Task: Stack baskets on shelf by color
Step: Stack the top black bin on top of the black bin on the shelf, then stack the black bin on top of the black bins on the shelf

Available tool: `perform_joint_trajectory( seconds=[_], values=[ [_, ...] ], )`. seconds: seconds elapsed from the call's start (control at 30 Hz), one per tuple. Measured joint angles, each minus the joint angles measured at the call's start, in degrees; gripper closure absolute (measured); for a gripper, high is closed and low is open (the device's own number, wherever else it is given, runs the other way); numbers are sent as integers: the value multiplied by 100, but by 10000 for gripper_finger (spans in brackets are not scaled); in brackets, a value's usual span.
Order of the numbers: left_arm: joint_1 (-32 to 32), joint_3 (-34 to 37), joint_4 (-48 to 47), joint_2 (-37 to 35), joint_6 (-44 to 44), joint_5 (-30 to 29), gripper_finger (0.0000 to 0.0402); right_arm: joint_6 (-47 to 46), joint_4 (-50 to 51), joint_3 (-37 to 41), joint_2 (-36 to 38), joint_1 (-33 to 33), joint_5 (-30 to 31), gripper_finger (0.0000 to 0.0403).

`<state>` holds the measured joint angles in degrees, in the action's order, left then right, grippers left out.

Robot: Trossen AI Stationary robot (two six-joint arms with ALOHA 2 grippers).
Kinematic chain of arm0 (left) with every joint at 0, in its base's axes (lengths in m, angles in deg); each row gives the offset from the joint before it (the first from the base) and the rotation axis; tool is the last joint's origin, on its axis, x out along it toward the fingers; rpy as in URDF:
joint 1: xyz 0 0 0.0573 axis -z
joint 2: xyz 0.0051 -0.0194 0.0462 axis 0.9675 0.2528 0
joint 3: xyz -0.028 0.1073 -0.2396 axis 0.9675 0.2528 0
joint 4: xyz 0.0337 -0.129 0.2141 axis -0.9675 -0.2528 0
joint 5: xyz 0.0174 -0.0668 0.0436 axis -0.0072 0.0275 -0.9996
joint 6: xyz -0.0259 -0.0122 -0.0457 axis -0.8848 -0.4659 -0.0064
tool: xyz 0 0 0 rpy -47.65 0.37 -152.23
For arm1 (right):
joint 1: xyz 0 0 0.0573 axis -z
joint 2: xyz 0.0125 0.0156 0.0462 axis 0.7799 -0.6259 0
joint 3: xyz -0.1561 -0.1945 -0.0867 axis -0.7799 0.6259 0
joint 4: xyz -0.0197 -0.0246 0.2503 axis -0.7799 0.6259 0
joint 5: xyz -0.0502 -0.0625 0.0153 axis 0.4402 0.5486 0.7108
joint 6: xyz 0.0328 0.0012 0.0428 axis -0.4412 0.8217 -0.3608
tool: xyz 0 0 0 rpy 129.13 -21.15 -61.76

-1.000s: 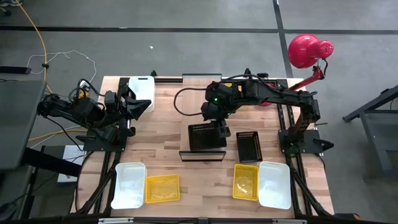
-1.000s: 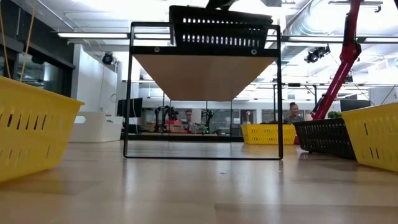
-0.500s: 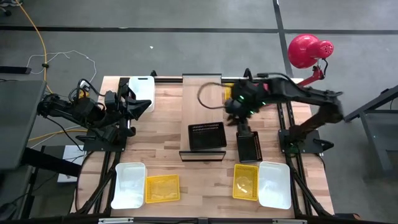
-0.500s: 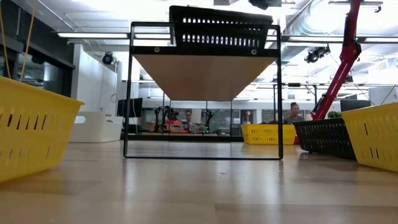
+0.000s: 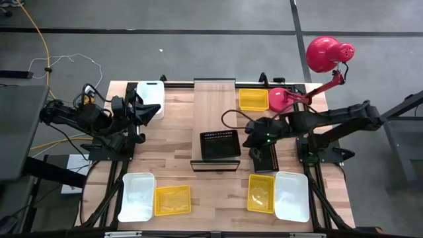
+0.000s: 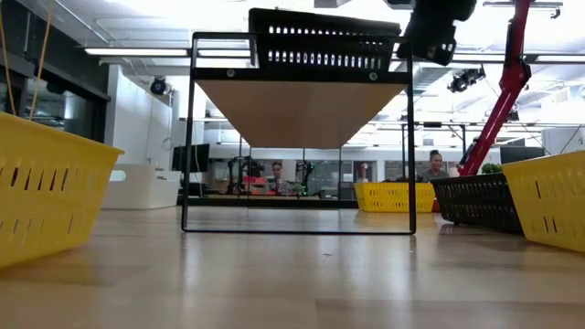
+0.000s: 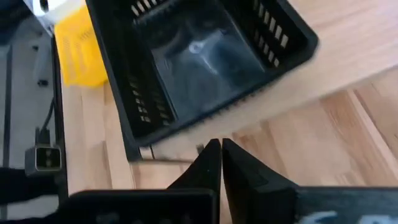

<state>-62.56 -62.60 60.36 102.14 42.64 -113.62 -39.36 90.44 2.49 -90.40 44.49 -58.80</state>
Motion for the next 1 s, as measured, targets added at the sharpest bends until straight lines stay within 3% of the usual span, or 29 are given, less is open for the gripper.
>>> perform_joint_trajectory(
  seconds=[0.6, 0.8, 1.0],
  values=[
    [-2, 0, -13, 22, 4, 4, 401, -842, -495, -4, -519, -587, 259, 403],
    [0, 0, -20, 22, 20, 4, 401, -920, 610, -247, -67, -521, 822, 403],
    [0, 0, -29, 22, 12, 4, 401, -2168, 2108, -34, 261, -592, 689, 401]
  ],
)
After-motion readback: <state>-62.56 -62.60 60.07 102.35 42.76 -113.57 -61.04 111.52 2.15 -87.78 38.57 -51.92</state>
